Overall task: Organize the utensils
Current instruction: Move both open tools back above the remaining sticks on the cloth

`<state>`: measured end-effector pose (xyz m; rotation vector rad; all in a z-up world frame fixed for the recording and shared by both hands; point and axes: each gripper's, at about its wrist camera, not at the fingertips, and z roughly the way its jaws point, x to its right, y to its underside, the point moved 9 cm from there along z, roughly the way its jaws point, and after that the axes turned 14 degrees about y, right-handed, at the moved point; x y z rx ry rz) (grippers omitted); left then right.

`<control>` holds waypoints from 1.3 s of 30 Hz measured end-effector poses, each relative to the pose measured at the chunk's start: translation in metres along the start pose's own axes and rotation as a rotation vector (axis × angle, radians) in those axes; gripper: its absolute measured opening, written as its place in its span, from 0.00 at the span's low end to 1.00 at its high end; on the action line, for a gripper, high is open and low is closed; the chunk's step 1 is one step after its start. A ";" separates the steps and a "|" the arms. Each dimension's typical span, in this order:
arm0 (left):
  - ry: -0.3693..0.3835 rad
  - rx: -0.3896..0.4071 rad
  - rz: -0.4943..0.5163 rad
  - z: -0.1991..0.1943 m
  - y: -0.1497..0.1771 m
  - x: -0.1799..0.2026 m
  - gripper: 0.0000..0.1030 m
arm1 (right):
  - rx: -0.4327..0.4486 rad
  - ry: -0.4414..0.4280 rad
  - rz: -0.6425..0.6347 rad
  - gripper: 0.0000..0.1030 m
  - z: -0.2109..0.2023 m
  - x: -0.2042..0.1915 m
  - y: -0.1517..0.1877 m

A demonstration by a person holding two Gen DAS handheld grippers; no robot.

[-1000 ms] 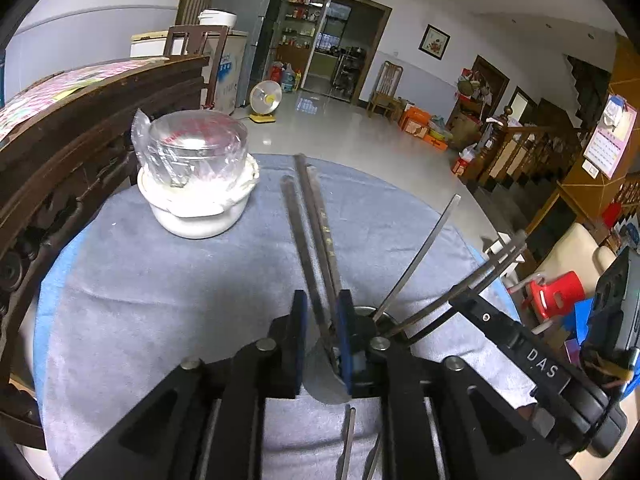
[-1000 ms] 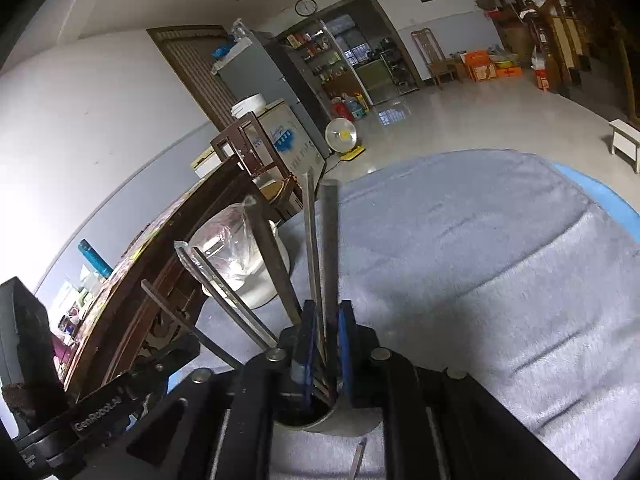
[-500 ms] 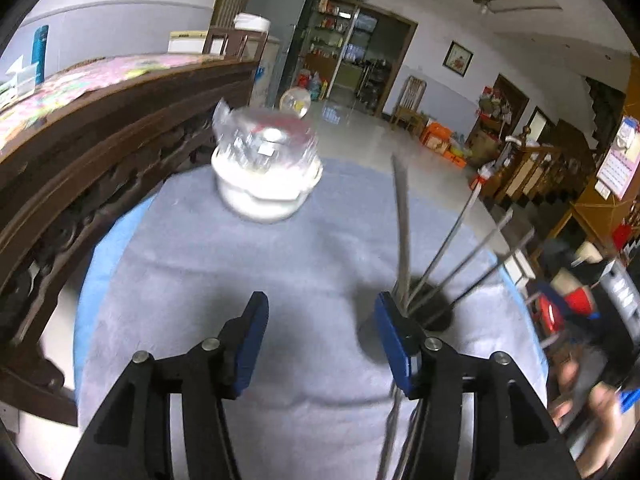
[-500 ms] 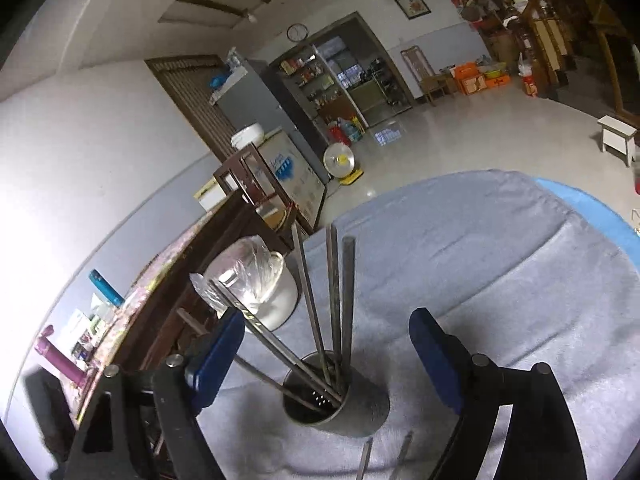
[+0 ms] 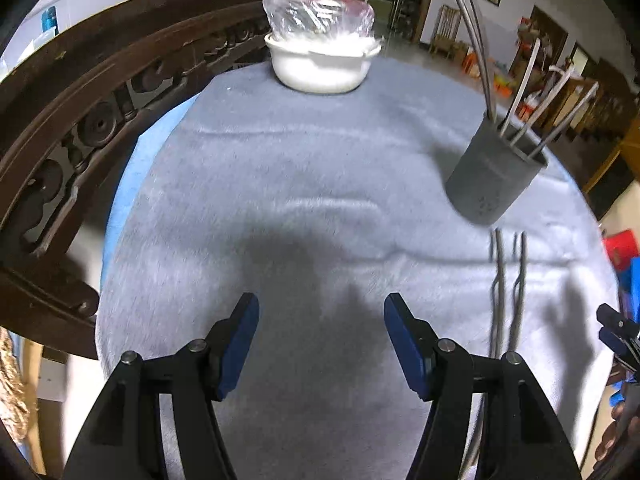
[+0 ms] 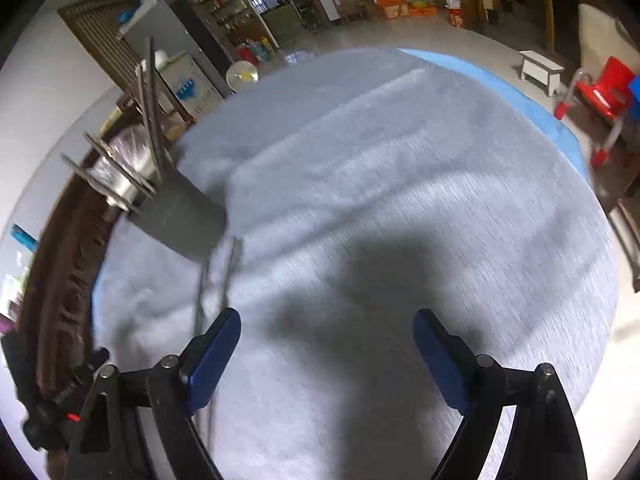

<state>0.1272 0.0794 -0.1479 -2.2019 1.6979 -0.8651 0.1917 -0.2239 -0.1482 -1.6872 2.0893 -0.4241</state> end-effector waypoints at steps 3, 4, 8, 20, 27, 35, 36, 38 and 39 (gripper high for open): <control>-0.007 -0.012 0.012 0.001 0.004 0.001 0.64 | 0.007 0.009 -0.015 0.87 0.000 -0.003 0.008; -0.010 -0.015 0.017 0.001 0.006 0.001 0.64 | 0.014 0.013 -0.021 0.87 0.000 -0.003 0.009; -0.012 -0.028 0.022 0.001 0.014 0.001 0.64 | 0.029 0.012 -0.051 0.87 -0.002 -0.008 0.016; -0.042 -0.079 0.017 0.017 0.032 -0.011 0.64 | 0.015 0.035 -0.089 0.87 0.006 -0.014 0.030; -0.074 -0.096 0.041 0.029 0.041 -0.012 0.76 | 0.015 0.070 -0.123 0.88 0.019 -0.010 0.042; -0.085 -0.013 0.017 0.031 0.043 -0.022 1.00 | 0.119 0.088 -0.206 0.98 0.021 -0.020 0.053; -0.085 -0.002 0.020 0.029 0.044 -0.021 1.00 | 0.134 0.104 -0.225 0.98 0.022 -0.022 0.055; -0.085 0.009 0.022 0.028 0.044 -0.021 1.00 | 0.154 0.133 -0.257 1.00 0.024 -0.026 0.059; -0.085 0.011 0.023 0.028 0.044 -0.021 1.00 | 0.154 0.144 -0.265 1.00 0.025 -0.027 0.060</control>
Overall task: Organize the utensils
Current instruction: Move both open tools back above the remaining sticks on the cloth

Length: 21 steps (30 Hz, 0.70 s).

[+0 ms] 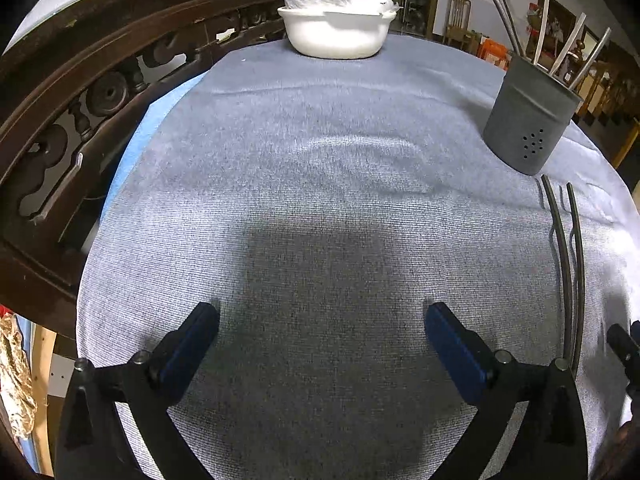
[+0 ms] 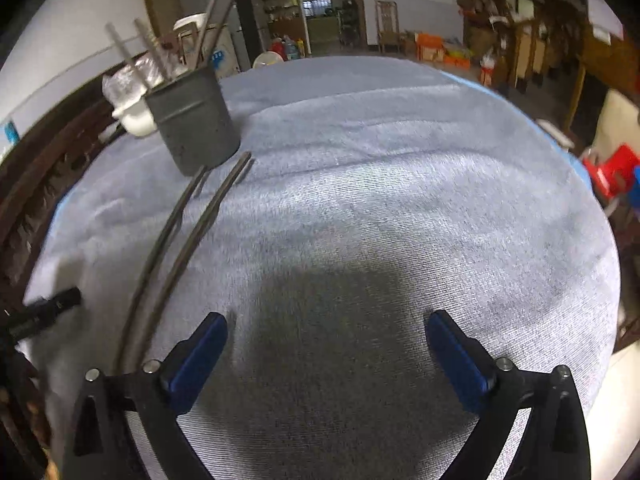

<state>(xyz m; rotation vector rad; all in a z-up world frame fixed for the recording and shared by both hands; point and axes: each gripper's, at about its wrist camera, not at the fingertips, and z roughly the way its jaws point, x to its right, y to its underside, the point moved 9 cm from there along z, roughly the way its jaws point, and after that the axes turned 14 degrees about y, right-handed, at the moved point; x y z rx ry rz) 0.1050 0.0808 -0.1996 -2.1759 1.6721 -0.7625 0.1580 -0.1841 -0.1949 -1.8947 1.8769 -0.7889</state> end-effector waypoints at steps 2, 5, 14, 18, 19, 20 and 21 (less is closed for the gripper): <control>0.000 0.008 0.002 -0.001 0.000 0.001 1.00 | -0.001 0.012 -0.007 1.00 0.001 -0.001 0.000; 0.000 0.015 0.003 -0.001 -0.001 0.000 1.00 | -0.005 0.043 -0.033 1.00 0.001 -0.003 0.001; -0.005 0.022 -0.001 -0.002 -0.001 0.000 1.00 | -0.003 0.058 -0.039 1.00 0.000 -0.002 0.001; -0.005 0.025 0.000 -0.002 -0.001 0.000 1.00 | -0.003 0.066 -0.033 1.00 0.002 -0.002 0.000; -0.004 0.026 0.000 -0.002 -0.002 0.000 1.00 | -0.003 0.065 -0.033 1.00 0.001 -0.002 0.000; -0.003 0.029 0.001 -0.001 -0.002 0.000 1.00 | -0.003 0.063 -0.032 1.00 0.002 -0.002 0.000; -0.001 0.030 0.004 -0.001 -0.002 0.000 1.00 | 0.000 0.058 -0.029 1.00 0.001 -0.001 0.000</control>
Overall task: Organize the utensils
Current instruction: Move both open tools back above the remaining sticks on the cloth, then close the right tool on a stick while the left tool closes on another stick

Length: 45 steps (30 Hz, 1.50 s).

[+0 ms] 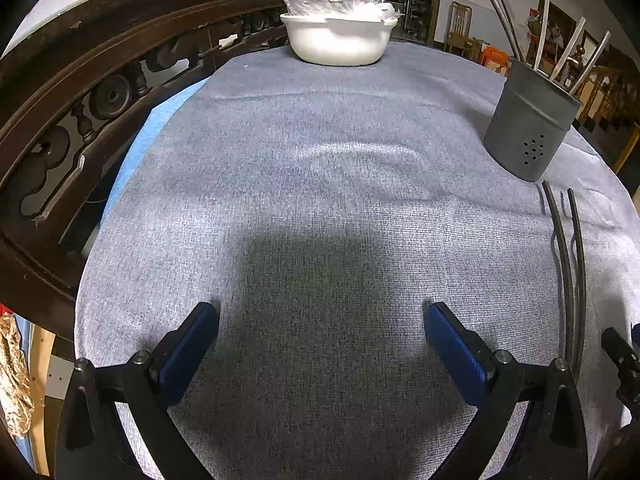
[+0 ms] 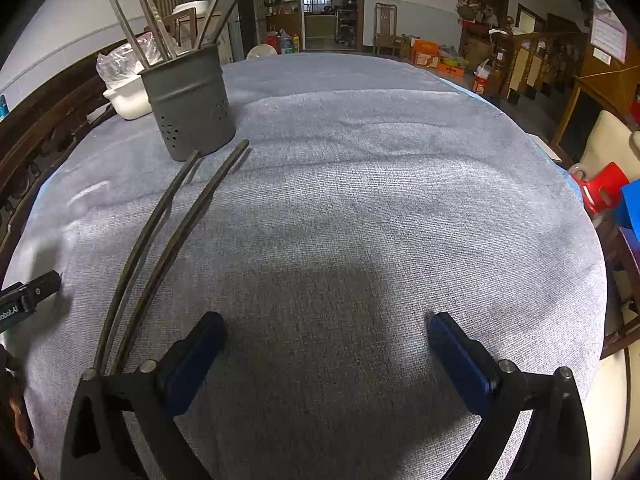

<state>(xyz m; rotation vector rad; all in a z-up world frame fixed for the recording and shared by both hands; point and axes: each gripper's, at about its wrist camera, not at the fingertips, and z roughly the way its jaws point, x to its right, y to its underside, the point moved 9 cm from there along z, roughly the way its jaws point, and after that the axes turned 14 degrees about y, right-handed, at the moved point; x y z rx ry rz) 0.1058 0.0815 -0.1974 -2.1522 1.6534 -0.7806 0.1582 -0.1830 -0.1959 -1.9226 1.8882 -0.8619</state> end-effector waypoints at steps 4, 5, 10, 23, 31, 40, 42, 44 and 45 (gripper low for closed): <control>0.000 0.000 -0.003 0.000 0.000 -0.001 1.00 | -0.004 0.018 0.005 1.00 0.000 0.000 0.000; 0.003 0.000 0.000 0.000 0.000 -0.001 1.00 | -0.005 0.017 0.005 1.00 0.001 0.000 -0.001; 0.008 0.000 0.003 0.000 -0.001 -0.001 1.00 | -0.008 0.018 0.005 1.00 0.001 0.000 -0.002; 0.007 0.003 0.003 0.000 -0.001 -0.001 1.00 | -0.226 -0.224 0.115 1.00 -0.017 -0.025 -0.049; 0.008 0.003 0.004 0.000 0.000 -0.001 1.00 | -0.374 -0.331 0.178 0.61 0.014 -0.059 -0.064; 0.007 0.003 0.004 0.000 0.000 -0.001 1.00 | -0.382 -0.259 0.126 0.36 0.032 -0.080 -0.071; 0.007 0.003 0.005 0.000 -0.001 0.000 1.00 | -0.384 -0.220 0.058 0.26 0.033 -0.086 -0.073; 0.008 0.003 0.005 0.000 -0.001 0.000 1.00 | -0.384 -0.196 -0.037 0.16 0.035 -0.092 -0.074; 0.008 0.003 0.005 0.000 -0.001 0.000 1.00 | -0.384 -0.193 -0.099 0.12 0.035 -0.095 -0.074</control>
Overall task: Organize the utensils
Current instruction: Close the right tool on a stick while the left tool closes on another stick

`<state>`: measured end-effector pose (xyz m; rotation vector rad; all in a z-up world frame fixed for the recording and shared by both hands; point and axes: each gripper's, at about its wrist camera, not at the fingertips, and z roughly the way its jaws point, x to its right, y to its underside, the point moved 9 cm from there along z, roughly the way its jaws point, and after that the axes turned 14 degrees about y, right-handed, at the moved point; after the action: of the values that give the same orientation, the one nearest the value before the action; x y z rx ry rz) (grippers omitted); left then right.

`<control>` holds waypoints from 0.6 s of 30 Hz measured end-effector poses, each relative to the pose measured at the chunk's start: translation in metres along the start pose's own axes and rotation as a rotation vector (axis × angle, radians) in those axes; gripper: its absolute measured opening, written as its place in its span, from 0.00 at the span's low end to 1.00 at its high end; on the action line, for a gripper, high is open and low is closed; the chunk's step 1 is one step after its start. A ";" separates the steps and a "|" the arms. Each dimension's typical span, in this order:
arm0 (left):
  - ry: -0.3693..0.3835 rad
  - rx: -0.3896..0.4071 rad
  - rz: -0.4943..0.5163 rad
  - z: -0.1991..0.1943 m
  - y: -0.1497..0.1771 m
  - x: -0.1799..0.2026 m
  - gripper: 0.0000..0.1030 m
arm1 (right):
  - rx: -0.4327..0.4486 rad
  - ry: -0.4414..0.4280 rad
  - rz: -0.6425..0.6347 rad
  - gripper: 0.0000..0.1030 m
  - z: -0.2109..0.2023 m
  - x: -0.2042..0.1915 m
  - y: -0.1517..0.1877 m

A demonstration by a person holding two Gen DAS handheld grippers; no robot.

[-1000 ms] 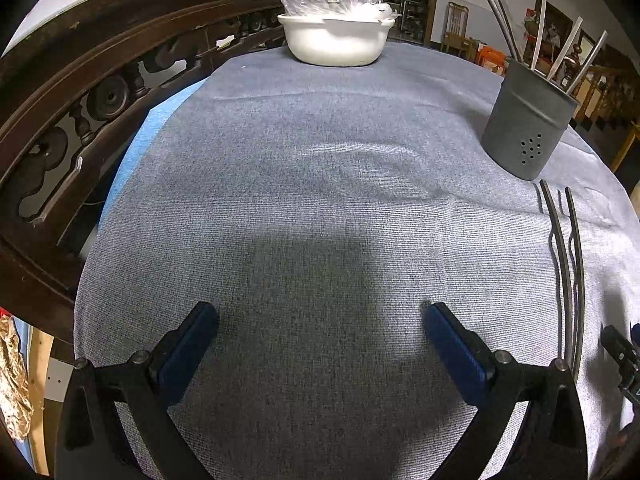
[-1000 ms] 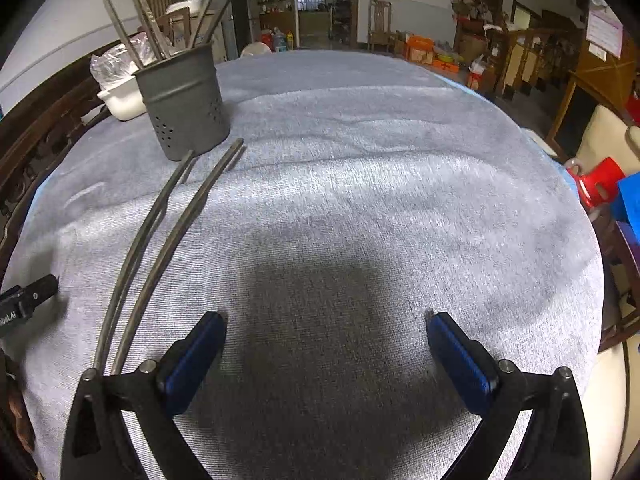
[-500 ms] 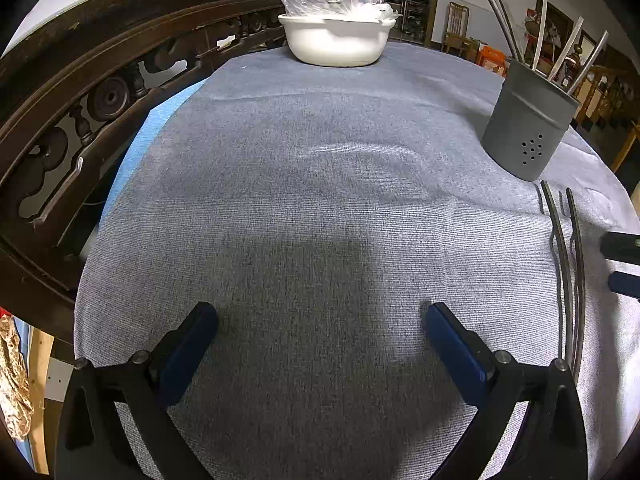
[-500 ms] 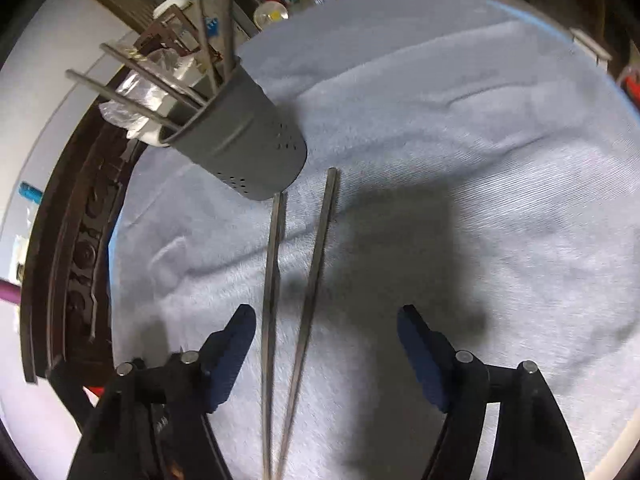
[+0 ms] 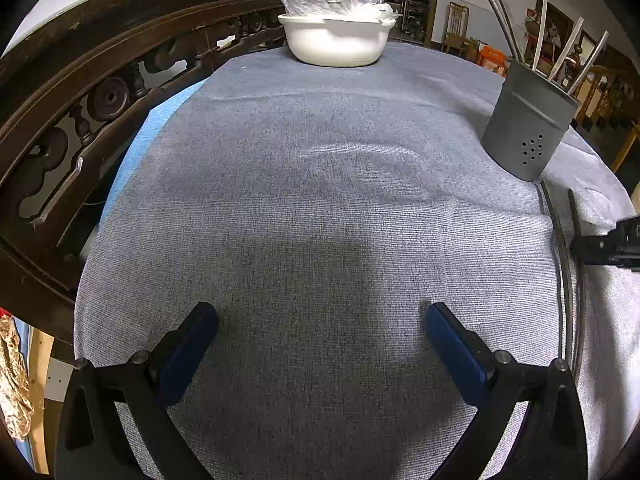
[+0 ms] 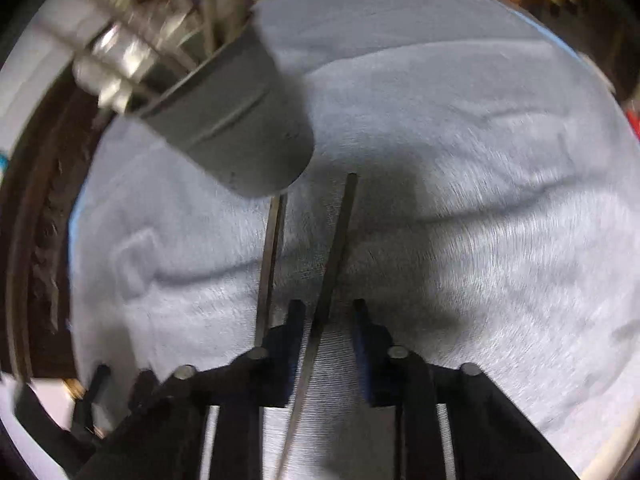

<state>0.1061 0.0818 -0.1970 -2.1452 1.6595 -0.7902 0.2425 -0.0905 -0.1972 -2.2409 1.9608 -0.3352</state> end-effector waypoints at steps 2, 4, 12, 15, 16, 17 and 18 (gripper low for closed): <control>0.000 0.000 0.000 0.000 0.000 0.000 1.00 | -0.009 0.038 -0.106 0.12 0.000 -0.002 0.001; 0.000 0.000 0.000 0.000 0.000 0.000 1.00 | -0.007 0.095 -0.188 0.09 -0.001 0.002 0.002; -0.005 -0.007 -0.007 -0.002 0.001 -0.001 1.00 | -0.032 0.087 -0.232 0.07 0.004 0.024 0.011; 0.009 -0.078 -0.018 -0.001 0.001 0.003 1.00 | -0.024 0.043 -0.207 0.08 0.006 0.029 0.011; 0.017 -0.091 -0.021 -0.002 0.001 0.005 1.00 | -0.025 0.033 -0.207 0.08 0.006 0.031 0.011; 0.031 -0.113 -0.029 -0.004 -0.002 0.010 1.00 | -0.025 0.025 -0.208 0.08 0.006 0.034 0.011; 0.052 -0.126 -0.030 -0.006 -0.006 0.018 1.00 | -0.025 0.008 -0.203 0.09 0.007 0.037 0.011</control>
<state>0.1103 0.0667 -0.1849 -2.2565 1.7504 -0.7757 0.2383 -0.1292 -0.2040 -2.4646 1.7531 -0.3449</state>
